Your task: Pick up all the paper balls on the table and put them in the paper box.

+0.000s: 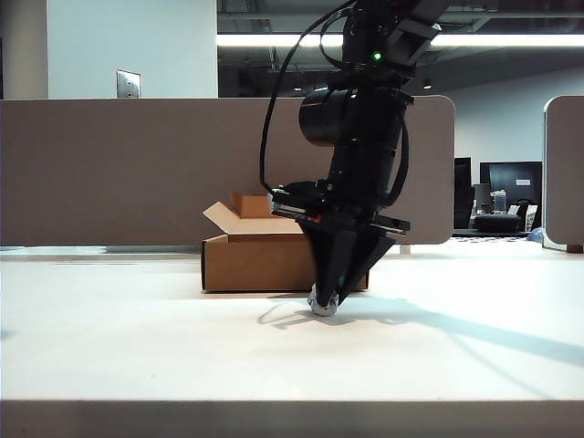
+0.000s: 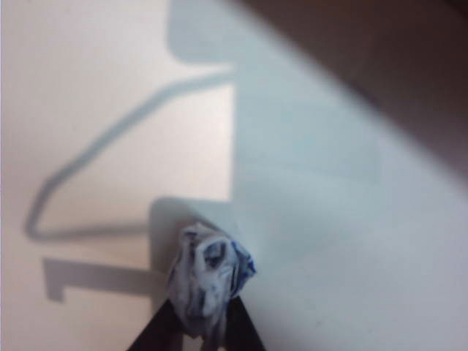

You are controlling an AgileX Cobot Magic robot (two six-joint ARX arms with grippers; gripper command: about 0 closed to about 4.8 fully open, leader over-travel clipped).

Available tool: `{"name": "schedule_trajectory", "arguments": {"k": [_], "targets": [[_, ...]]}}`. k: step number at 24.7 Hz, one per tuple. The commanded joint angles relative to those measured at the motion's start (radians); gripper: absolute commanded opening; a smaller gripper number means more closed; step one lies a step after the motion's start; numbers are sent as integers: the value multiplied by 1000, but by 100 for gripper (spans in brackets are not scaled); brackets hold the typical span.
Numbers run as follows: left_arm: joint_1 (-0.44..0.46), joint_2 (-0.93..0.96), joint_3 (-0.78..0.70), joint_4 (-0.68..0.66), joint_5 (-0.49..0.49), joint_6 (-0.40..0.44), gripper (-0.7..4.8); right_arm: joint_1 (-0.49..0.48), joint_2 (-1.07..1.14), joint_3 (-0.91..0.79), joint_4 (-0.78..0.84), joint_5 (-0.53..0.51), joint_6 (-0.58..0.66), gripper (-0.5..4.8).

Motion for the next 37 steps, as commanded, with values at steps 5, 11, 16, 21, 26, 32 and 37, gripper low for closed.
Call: {"name": "schedule_trajectory", "arguments": {"k": [5,11,16,21,26,32,37], "targets": [[-2,-2,2,24,-3,0,21,1,-19,132,80,-62,-26,84],[-2,-1,2,24,-3,0,21,-15,-18,342,217,-38,2,100],[-2,-1,2,25,-3,0,21,-41,-6,350,348,51,74,189],[-2,0,2,36,-7,0,21,-56,41,350,377,89,71,292],[-2,0,2,102,-7,0,22,-65,42,350,417,85,86,310],[-2,2,2,203,-2,0,22,-76,-33,350,370,77,87,306],[-2,-15,2,246,-3,-4,21,-77,-209,350,278,-34,87,201]]}}
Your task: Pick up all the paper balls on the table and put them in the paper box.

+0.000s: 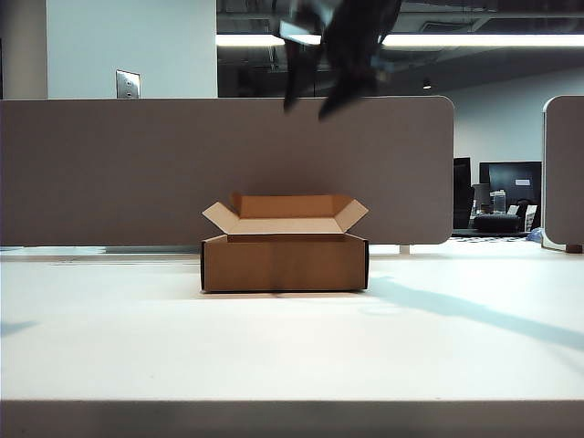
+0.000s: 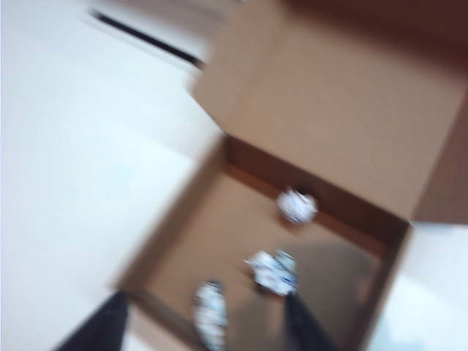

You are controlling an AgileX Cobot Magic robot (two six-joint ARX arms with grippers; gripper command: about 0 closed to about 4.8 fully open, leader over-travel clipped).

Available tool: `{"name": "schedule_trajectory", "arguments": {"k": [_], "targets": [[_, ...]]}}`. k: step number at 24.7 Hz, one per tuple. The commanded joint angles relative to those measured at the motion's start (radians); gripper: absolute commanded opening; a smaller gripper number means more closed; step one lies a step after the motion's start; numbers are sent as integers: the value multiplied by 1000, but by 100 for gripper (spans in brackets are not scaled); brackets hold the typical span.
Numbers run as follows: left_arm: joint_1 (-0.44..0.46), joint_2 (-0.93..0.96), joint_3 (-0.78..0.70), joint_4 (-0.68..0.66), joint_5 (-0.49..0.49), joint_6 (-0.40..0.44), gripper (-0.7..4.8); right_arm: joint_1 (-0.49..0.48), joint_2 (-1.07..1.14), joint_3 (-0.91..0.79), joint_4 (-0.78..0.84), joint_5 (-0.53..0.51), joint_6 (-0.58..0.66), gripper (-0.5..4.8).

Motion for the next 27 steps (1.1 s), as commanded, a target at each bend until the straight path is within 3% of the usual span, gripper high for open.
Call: {"name": "schedule_trajectory", "arguments": {"k": [1,9,11,15,17,21,27], "targets": [[-2,-27,2,25,4,-3,21,2,-102,6,-14,-58,2,185],[-2,-153,2,1,2,-3,18,3,-362,6,-171,-57,-28,131],[-2,-211,1,-40,-2,-4,4,3,-463,6,-272,-58,-32,96],[-2,-282,-6,-161,-42,-66,-6,3,-590,6,-427,-99,-33,89],[-2,-341,-42,-212,-41,-89,-6,3,-672,6,-542,-106,-33,59],[-2,-467,-146,-253,13,-108,-6,3,-837,1,-694,-105,-33,48],[-2,-475,-205,-209,12,-109,-2,3,-1009,-65,-721,15,-32,49]]}}
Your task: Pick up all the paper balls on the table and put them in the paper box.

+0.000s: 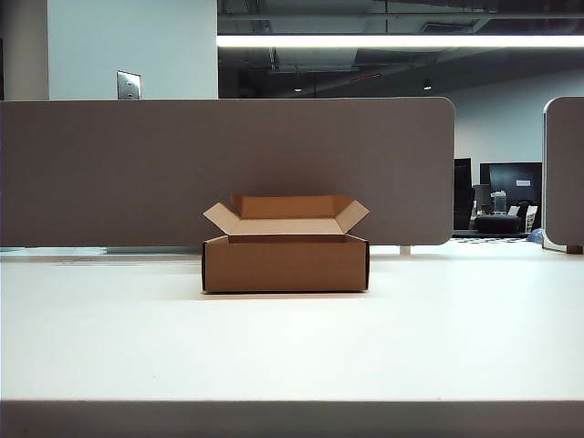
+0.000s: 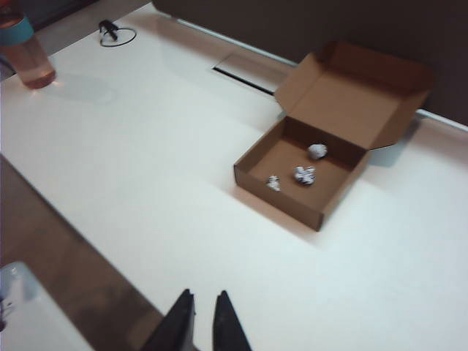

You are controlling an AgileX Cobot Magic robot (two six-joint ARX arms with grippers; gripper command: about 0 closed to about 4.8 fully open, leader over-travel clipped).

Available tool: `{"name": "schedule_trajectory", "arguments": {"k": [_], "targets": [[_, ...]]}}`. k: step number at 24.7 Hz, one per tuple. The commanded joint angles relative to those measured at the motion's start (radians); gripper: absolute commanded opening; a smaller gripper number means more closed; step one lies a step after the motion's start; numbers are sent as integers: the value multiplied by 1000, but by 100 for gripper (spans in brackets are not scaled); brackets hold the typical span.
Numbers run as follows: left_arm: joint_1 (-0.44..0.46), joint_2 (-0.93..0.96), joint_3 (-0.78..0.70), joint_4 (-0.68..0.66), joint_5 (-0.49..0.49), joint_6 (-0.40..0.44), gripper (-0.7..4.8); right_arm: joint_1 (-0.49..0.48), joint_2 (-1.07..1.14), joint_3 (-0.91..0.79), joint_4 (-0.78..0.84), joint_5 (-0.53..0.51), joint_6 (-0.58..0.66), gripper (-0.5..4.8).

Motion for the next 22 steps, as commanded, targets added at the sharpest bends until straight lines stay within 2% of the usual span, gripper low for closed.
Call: {"name": "schedule_trajectory", "arguments": {"k": [1,4,7,9,10,14,17,22], "targets": [[-1,13,-23,86,3,-3,-3,0,-88,-58,6,117,-1,49],[-1,17,-49,152,-76,-19,-4,0,-187,-127,7,201,0,49],[-1,7,-92,224,-163,-26,-4,0,-268,-211,17,232,3,49],[-1,-6,-135,285,-164,-26,-4,0,-315,-280,61,247,3,49],[-1,-27,-193,361,-159,-24,-4,0,-372,-375,146,247,2,49],[-1,-68,-314,484,-129,-22,-4,0,-485,-592,323,246,-1,49],[-1,-121,-464,641,-122,-21,-4,0,-624,-905,542,250,-5,49],[-1,-159,-608,815,-89,-14,-4,0,-750,-1222,797,248,-20,48]]}}
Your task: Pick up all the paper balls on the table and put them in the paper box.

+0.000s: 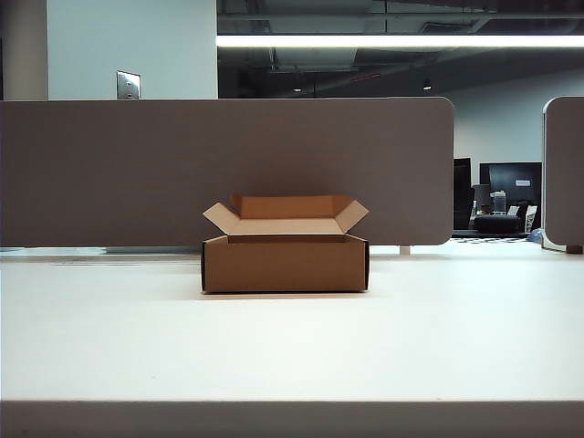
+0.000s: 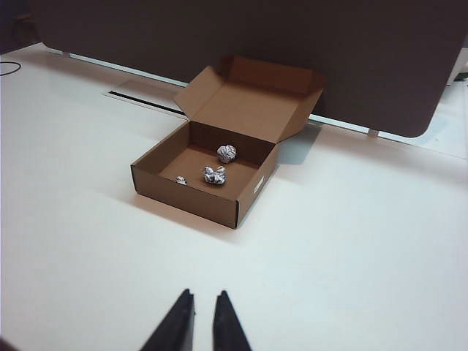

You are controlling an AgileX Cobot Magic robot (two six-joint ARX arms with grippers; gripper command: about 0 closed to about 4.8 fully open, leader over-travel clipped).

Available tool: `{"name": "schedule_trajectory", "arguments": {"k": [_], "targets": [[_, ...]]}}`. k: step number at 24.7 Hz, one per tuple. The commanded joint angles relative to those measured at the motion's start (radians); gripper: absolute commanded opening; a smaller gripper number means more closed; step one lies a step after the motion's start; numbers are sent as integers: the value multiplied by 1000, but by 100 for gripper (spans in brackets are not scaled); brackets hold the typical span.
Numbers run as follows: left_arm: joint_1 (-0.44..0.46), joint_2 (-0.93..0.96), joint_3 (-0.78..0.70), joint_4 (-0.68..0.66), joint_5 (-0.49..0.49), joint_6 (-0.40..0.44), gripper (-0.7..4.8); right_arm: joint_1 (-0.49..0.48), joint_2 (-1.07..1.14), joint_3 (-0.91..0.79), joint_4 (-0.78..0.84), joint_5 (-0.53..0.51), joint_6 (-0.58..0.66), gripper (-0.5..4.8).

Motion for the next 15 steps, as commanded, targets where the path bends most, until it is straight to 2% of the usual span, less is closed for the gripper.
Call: {"name": "schedule_trajectory", "arguments": {"k": [1,6,7,9,13,15], "targets": [[-1,-15,-87,151,14,23,-4,0,-61,-180,232,2,-7,48],[-1,-15,-230,333,8,27,-4,-1,-141,-441,502,19,-6,15],[-1,-14,-255,354,-27,27,-4,-1,-148,-476,528,34,-7,9],[-1,-12,-278,340,-94,24,-4,-1,-160,-530,548,45,12,10],[-1,-13,-282,266,-122,21,-3,-1,-165,-599,530,67,35,8],[-1,-13,-285,271,-124,41,-4,-1,-167,-630,540,71,34,8]]}}
